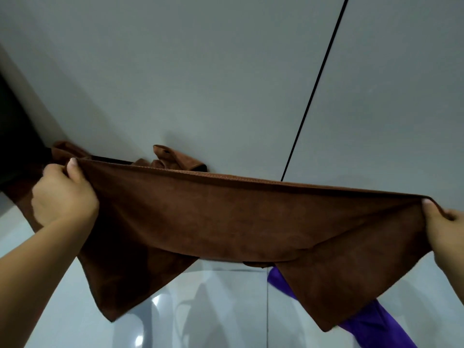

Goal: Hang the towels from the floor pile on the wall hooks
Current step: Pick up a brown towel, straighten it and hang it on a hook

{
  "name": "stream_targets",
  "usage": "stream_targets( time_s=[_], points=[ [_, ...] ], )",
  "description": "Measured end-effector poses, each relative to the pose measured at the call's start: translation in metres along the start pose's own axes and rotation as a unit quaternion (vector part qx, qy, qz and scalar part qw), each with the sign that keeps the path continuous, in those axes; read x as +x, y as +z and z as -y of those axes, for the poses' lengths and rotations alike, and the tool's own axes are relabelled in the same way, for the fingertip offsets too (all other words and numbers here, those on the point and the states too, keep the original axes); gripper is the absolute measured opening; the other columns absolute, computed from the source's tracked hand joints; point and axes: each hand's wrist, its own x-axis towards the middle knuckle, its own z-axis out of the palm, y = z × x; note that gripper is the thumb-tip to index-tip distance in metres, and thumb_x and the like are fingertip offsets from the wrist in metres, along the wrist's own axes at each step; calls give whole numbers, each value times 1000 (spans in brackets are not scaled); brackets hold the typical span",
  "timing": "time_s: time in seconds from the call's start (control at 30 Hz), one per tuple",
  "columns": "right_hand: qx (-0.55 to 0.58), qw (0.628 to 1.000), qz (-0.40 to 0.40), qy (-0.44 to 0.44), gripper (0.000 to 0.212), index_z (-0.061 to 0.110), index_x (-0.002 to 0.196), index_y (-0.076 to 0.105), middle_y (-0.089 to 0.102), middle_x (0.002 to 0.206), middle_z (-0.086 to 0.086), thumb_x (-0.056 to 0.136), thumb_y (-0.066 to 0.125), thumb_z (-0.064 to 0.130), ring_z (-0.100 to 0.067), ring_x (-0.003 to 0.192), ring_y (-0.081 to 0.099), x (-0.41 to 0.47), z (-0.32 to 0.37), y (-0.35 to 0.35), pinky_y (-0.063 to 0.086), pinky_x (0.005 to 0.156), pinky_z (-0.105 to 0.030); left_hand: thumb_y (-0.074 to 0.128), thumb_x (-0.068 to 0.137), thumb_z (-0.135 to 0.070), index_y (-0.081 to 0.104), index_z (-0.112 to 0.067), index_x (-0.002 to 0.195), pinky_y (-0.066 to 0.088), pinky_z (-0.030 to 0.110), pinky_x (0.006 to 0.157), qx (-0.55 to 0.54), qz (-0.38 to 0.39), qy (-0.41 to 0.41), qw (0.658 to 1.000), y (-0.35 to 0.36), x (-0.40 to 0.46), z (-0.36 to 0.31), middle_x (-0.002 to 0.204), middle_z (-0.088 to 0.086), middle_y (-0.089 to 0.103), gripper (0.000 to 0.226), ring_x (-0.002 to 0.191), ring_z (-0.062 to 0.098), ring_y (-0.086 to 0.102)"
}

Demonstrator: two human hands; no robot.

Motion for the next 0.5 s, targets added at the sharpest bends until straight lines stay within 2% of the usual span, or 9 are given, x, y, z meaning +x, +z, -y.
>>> stream_targets(
  time_s=[0.07, 0.1, 0.13, 0.2, 0.23, 0.3, 0.37, 0.43, 0.5],
  points=[
    [76, 995, 39, 54, 30, 17, 70, 53, 65, 98, -17, 77, 55, 46, -29, 78, 61, -25, 20, 13, 57, 71, -39, 30, 98, -41, 56, -1, 103, 42, 50, 86, -27, 51, -42, 997, -3, -10, -9, 105, 29, 58, 48, 99, 48, 53],
    [108, 990, 47, 75, 18, 19, 72, 51, 67, 90, -16, 82, 54, 33, -24, 68, 62, -58, 39, 18, 56, 57, -29, 33, 98, -34, 58, 4, 104, 40, 48, 91, -47, 79, -68, 993, -1, -12, -11, 109, 32, 57, 46, 104, 49, 51],
    [130, 983, 76, 108, 18, 15, 72, 47, 65, 70, -14, 87, 49, 26, -20, 55, 61, -72, 47, 24, 51, 45, -23, 36, 97, -28, 59, 8, 104, 39, 45, 93, -64, 98, -100, 988, 0, -17, -18, 111, 33, 56, 44, 107, 48, 50],
    [106, 967, 159, 166, 27, 11, 69, 41, 53, 38, -10, 94, 40, 22, -15, 29, 52, -102, 64, 38, 42, 31, -20, 43, 96, -23, 60, 9, 107, 39, 40, 96, -88, 145, -136, 976, 7, -28, -29, 114, 28, 58, 38, 109, 44, 51],
    [113, 955, 197, 190, 32, 9, 68, 41, 50, 34, -9, 96, 39, 23, -14, 25, 49, -114, 73, 45, 39, 27, -20, 46, 95, -23, 60, 7, 109, 41, 40, 96, -113, 170, -166, 965, 12, -34, -33, 111, 21, 58, 36, 108, 40, 53],
    [133, 932, 273, 200, 36, 6, 67, 44, 51, 35, -10, 97, 42, 27, -15, 27, 51, -134, 87, 62, 40, 26, -21, 50, 94, -22, 61, 3, 107, 44, 40, 94, -183, 226, -215, 932, 20, -50, -47, 101, 14, 57, 31, 103, 34, 57],
    [136, 919, 320, 186, 37, 5, 68, 47, 54, 40, -11, 94, 50, 32, -17, 32, 54, -150, 98, 78, 46, 32, -24, 52, 95, -24, 63, 0, 90, 48, 39, 92, -232, 288, -214, 904, 23, -65, -66, 89, 9, 60, 27, 94, 28, 59],
    [130, 909, 354, 175, 35, 7, 70, 49, 55, 48, -12, 91, 55, 34, -20, 40, 55, -166, 107, 97, 50, 40, -26, 50, 96, -28, 59, -9, 72, 48, 36, 87, -242, 340, -169, 893, 22, -79, -85, 77, 6, 59, 32, 85, 25, 59],
    [132, 893, 398, 161, 30, 9, 74, 52, 56, 61, -12, 90, 58, 34, -20, 52, 55, -185, 111, 112, 52, 48, -27, 48, 97, -30, 56, -8, 69, 47, 34, 81, -244, 381, -101, 886, 21, -92, -99, 76, 9, 58, 37, 79, 23, 57]
  ],
)
